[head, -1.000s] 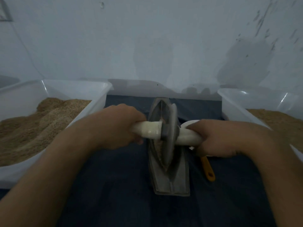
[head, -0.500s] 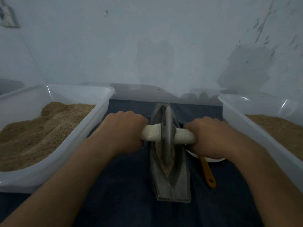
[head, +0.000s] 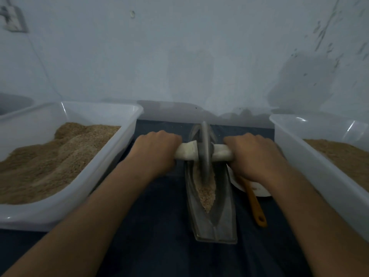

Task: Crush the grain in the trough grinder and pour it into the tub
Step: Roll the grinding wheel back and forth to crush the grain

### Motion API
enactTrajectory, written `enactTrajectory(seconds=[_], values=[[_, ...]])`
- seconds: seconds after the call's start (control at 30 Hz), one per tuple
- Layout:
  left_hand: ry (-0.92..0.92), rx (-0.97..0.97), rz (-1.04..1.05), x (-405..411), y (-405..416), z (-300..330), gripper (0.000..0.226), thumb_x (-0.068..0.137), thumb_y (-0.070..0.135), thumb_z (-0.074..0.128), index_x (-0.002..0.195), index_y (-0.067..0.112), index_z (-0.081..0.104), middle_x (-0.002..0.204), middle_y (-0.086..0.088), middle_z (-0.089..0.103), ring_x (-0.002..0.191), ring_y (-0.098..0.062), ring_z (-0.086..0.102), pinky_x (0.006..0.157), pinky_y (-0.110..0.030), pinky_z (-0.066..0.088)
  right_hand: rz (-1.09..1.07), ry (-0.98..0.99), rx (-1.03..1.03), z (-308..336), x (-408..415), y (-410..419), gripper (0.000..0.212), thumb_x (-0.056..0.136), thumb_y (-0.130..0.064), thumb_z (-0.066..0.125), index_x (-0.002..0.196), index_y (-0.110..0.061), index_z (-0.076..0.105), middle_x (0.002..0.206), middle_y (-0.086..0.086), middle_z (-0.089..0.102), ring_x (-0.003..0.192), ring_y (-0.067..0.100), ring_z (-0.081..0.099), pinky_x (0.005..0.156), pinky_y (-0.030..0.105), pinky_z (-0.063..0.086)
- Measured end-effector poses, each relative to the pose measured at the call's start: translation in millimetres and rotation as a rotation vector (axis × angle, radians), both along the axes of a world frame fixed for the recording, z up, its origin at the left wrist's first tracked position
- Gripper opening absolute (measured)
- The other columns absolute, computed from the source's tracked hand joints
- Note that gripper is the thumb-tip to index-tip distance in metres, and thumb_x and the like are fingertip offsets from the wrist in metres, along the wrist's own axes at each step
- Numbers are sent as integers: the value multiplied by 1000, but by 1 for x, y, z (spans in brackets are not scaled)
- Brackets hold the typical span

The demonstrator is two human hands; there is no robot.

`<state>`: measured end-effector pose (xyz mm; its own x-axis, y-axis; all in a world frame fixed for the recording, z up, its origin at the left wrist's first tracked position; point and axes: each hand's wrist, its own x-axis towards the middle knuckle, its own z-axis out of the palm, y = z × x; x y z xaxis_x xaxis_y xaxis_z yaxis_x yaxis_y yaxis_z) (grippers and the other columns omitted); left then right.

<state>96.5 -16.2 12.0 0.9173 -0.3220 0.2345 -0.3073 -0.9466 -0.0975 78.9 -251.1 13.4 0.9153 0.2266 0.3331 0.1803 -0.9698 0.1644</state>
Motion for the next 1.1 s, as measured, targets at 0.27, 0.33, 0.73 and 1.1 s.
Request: enactTrajectory(seconds=[0.27, 0.33, 0.73, 1.1], values=[[265, 41, -63, -19, 9, 13, 36, 79, 35, 79, 113, 37, 65, 105, 8, 69, 96, -19, 68, 88, -43, 59, 63, 276, 27, 21, -24, 1, 12, 82, -36, 72, 85, -38, 61, 81, -12, 59, 72, 10, 57, 58, 30, 45], [167, -39, -7, -7, 4, 8, 30, 82, 31, 76, 109, 34, 64, 105, 3, 68, 96, -24, 67, 84, -42, 57, -7, 112, -5, 15, -10, 6, 17, 86, -29, 68, 82, -34, 52, 79, -9, 52, 68, 14, 47, 56, 30, 32], [376, -2, -108, -25, 15, 22, 29, 83, 31, 75, 109, 39, 65, 99, 12, 69, 91, -14, 67, 86, -41, 57, 75, 416, 73, 25, -31, -7, 15, 78, -38, 77, 84, -41, 63, 81, -12, 65, 73, 5, 61, 58, 27, 47], [-146, -118, 79, 9, -7, -16, 16, 94, 29, 65, 108, 24, 59, 103, -4, 68, 94, -29, 67, 71, -36, 39, -14, -209, -31, -3, 6, 8, 24, 89, -22, 67, 90, -25, 43, 87, -3, 58, 82, 24, 58, 65, 33, 34]])
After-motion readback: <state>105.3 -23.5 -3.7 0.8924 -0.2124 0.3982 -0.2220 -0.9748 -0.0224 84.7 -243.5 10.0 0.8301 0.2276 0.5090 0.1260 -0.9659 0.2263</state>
